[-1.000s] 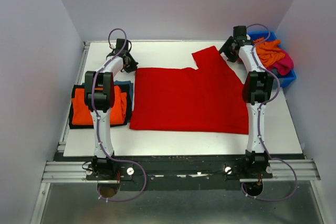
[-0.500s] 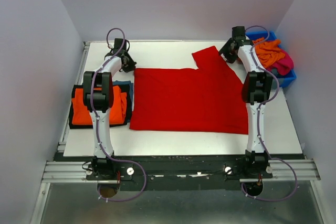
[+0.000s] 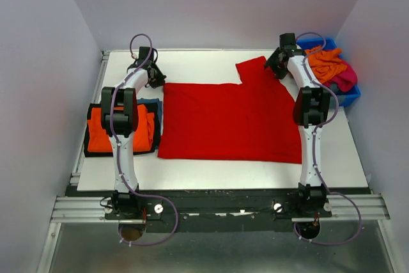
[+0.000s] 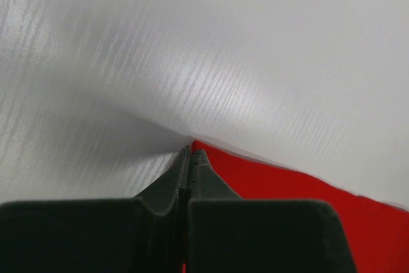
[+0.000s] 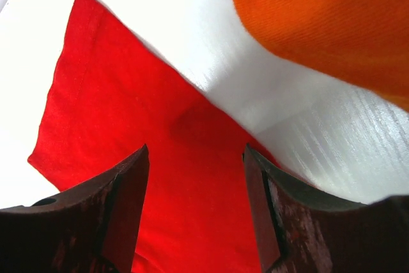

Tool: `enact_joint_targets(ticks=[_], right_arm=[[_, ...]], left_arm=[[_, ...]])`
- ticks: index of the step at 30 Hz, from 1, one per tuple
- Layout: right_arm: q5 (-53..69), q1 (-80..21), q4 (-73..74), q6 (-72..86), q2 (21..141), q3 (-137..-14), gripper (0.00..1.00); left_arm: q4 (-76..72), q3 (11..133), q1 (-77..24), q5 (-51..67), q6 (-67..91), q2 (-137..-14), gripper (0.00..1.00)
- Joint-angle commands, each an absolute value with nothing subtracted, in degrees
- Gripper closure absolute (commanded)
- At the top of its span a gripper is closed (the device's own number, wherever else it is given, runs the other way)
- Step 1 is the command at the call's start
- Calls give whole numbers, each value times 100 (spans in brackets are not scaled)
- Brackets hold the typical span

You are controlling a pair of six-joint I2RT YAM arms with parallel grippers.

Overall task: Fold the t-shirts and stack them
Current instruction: Grap the side of the flattened tshirt furthest away from the robot with both arms

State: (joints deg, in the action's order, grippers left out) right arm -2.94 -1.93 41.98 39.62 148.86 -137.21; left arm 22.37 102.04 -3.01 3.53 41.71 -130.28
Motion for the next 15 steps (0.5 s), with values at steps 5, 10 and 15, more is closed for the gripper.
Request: enact_joint_targets(ticks=[5,10,15], right_arm=[[-712,-141,4297,4139,14765,-13614,33],[-782,-149,4310,4211,14688,-13502,34],[-1045,-141,4208,3912,14484,-13471,32]], left_arm=[[2171,10178,-272,404,4078,-12683,100],[2154,10143,-264,474,4087,-12665,100],[2118,10134,-273,527,4104,-12656,100]])
